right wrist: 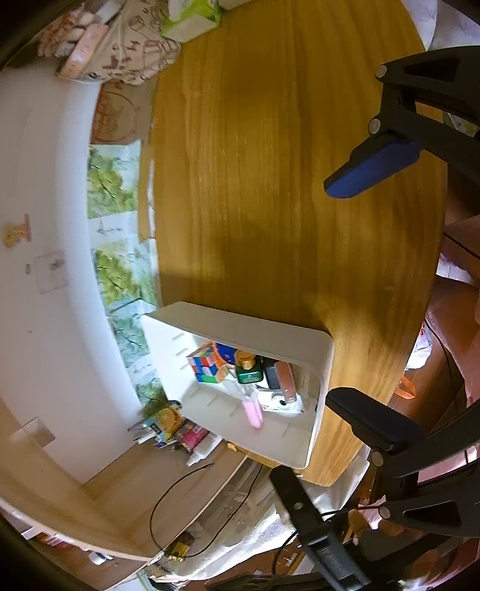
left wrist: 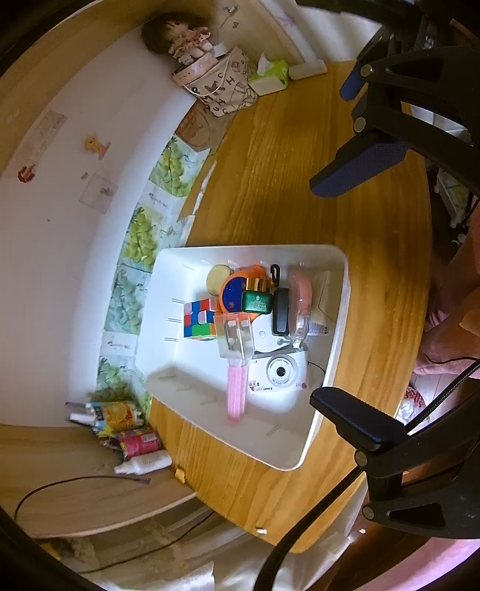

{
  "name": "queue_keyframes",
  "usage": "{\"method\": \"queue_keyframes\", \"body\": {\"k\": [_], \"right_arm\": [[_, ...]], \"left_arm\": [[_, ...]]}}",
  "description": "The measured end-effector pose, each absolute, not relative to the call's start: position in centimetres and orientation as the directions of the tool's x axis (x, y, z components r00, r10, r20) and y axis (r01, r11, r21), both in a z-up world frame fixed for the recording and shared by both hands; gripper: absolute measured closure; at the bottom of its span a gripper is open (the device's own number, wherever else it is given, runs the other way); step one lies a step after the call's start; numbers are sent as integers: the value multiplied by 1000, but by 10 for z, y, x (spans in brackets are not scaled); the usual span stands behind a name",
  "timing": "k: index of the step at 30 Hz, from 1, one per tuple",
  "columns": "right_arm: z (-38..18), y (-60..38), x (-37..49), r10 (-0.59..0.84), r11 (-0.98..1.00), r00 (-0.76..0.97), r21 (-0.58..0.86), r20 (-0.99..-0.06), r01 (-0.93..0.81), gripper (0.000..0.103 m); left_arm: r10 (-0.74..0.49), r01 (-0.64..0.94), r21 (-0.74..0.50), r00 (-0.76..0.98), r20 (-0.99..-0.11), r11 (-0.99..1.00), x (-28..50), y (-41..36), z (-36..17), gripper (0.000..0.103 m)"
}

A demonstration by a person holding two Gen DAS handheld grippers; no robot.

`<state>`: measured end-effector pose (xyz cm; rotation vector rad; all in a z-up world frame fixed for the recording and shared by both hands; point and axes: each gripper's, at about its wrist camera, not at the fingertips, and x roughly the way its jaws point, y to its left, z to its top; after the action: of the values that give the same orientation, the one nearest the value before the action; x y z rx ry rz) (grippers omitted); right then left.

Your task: Organize rigid objects

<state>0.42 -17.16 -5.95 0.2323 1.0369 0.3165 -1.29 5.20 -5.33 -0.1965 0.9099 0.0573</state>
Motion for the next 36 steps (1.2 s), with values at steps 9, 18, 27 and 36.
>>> {"method": "queue_keyframes", "body": {"k": [9, 18, 27, 36], "right_arm": [[-30, -184, -23, 300, 953, 523, 274, -798, -128, 0], [-26, -200, -34, 222, 970, 591, 240, -775, -51, 0], [-26, -201, -41, 233, 967, 609, 247, -759, -62, 0], [-35, -186, -39, 221, 974, 556, 212, -801, -82, 0]], "left_arm": [[60, -135, -37, 653, -755, 990, -32, 20, -44, 1], [99, -156, -15, 695, -712, 988, -49, 13, -42, 1], [107, -158, -17, 741, -663, 987, -53, 11, -34, 1], [122, -153, 18, 704, -699, 988, -52, 12, -40, 1]]}}
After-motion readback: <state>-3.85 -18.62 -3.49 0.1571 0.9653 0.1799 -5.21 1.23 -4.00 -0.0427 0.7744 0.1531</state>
